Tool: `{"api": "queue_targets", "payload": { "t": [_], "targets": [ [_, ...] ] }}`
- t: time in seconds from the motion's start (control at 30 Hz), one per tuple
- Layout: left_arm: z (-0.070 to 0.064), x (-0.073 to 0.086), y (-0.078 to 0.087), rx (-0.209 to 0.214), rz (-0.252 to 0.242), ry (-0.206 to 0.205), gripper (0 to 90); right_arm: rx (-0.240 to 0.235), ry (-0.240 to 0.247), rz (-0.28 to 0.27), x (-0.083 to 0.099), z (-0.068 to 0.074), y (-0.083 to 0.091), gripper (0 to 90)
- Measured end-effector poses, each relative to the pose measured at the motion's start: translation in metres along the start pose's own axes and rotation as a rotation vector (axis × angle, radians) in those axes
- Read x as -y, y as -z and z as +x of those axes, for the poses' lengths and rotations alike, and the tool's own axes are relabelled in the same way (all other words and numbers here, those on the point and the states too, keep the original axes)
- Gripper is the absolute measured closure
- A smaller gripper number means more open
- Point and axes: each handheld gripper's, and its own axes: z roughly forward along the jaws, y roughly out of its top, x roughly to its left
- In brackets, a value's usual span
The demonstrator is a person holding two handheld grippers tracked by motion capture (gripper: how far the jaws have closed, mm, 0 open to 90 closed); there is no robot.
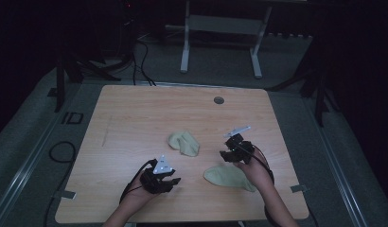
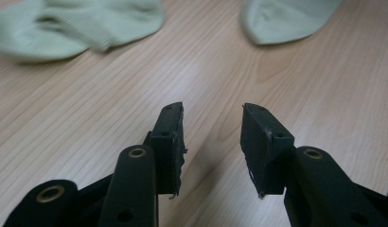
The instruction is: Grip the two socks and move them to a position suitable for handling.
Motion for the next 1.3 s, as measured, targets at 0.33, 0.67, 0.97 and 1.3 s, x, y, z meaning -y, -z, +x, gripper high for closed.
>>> {"api": "queue_targets", "payload": {
  "t": [0.33,0.67,0.97,1.3],
  "targets": [
    [0.003,0.021,0.020,-0.018,-0.074,0.055,59.3,-0.027,0.050,-0.018,-0.033,0.027,-0.012,49.4],
    [0.002,0.040,0.029,0.000,-0.090,0.081,59.1,-0.076,0.104,-0.018,-0.068,0.048,-0.031,47.6],
    [0.003,0.050,0.040,0.006,-0.119,0.092,56.8,-0.128,0.113,-0.026,-0.088,0.065,-0.064,45.4],
    [0.007,0.065,0.051,-0.026,-0.145,0.173,41.6,-0.059,0.101,-0.050,-0.096,0.072,-0.104,39.8]
  ]
}}
